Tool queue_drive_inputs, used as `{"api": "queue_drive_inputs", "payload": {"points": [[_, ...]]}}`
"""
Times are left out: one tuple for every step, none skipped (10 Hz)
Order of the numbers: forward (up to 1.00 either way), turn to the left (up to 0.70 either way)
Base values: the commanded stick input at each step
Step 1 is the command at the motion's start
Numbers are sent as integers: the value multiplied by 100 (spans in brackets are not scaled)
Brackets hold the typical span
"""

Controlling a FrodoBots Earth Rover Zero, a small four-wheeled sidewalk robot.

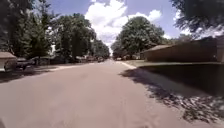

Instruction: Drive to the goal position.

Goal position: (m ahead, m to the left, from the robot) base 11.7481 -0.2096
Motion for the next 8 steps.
{"api": "queue_drive_inputs", "payload": {"points": [[70,0],[70,0],[70,0],[70,0],[70,0],[70,0],[70,0],[70,0]]}}
